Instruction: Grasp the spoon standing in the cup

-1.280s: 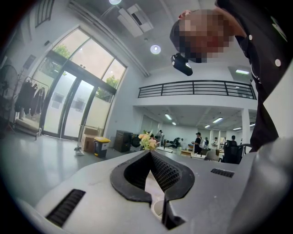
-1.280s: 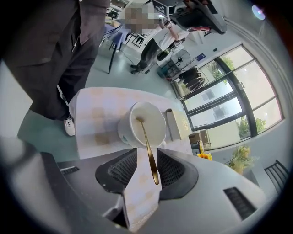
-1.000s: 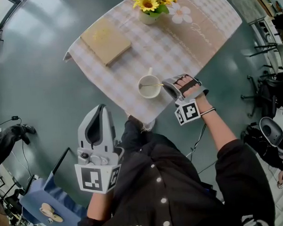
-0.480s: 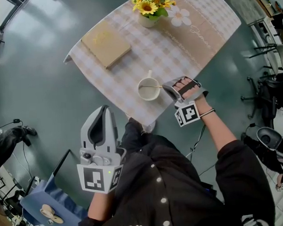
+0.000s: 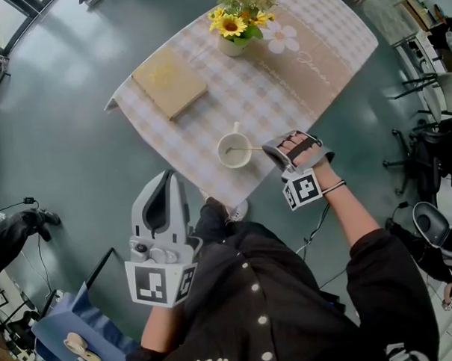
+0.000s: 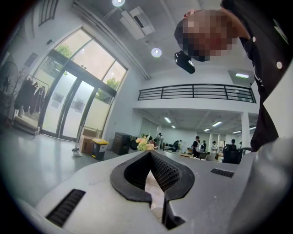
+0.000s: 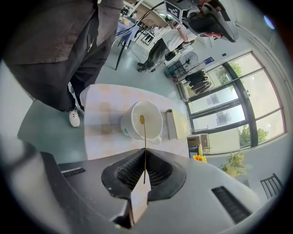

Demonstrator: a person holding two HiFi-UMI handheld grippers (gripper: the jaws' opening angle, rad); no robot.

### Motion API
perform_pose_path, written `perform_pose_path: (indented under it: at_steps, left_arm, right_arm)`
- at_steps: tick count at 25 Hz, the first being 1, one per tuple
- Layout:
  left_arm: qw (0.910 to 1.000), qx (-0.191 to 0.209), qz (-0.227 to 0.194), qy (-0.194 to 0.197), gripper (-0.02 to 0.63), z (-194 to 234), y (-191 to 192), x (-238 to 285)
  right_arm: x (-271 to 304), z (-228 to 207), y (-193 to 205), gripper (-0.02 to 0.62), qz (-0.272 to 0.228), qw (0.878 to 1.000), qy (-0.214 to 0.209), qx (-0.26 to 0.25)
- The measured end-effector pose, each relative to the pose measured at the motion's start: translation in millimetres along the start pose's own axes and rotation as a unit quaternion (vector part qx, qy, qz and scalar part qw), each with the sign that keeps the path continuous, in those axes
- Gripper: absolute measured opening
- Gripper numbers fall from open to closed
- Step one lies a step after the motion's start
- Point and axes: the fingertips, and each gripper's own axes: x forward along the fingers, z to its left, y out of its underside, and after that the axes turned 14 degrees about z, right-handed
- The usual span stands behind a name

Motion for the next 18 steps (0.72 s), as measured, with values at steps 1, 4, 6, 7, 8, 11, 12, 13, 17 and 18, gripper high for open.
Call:
perform_pose_path:
  at_steps: [1,4,6,7,8,11,12,13,17,18]
  left_arm:
    - [1.0000,0.000,-0.002,0.001,0.009,-1,-2,1]
    - [0.9999,0.000,-0.010,0.009,0.009,-5,-7,4]
    - [0.9998,0.001,-0.015,0.014,0.009,-8,-11,6]
    - [0.9997,0.003,-0.017,0.015,0.009,-10,-13,6]
    - [0.9997,0.004,-0.019,0.015,0.009,-11,-15,7]
    - [0.9997,0.000,-0.023,0.013,0.009,-11,-21,9]
    - [0.9996,-0.001,-0.024,0.013,0.009,-11,-23,9]
    - [0.9995,-0.001,-0.027,0.013,0.009,-11,-25,9]
    - [0.9992,0.007,-0.038,0.014,0.009,-9,-35,11]
    - [0.9991,0.009,-0.040,0.014,0.009,-8,-37,11]
  right_arm:
    - [-3,-1,2,0.002,0.002,1.000,0.000,0.000]
    - [-11,-6,3,0.002,-0.002,1.000,-0.004,0.007]
    - [-17,-9,2,0.002,-0.010,1.000,-0.010,0.023]
    - [-20,-12,2,0.002,-0.013,0.999,-0.011,0.032]
    - [-24,-15,4,0.002,-0.013,0.999,-0.010,0.040]
    - [-36,-27,8,0.002,-0.019,0.996,-0.004,0.081]
    - [-41,-33,9,0.002,-0.024,0.994,-0.002,0.104]
    - [-46,-40,11,0.002,-0.031,0.991,0.000,0.128]
    - [-71,-66,14,0.002,-0.057,0.976,0.011,0.208]
    - [-78,-73,15,0.002,-0.064,0.972,0.015,0.227]
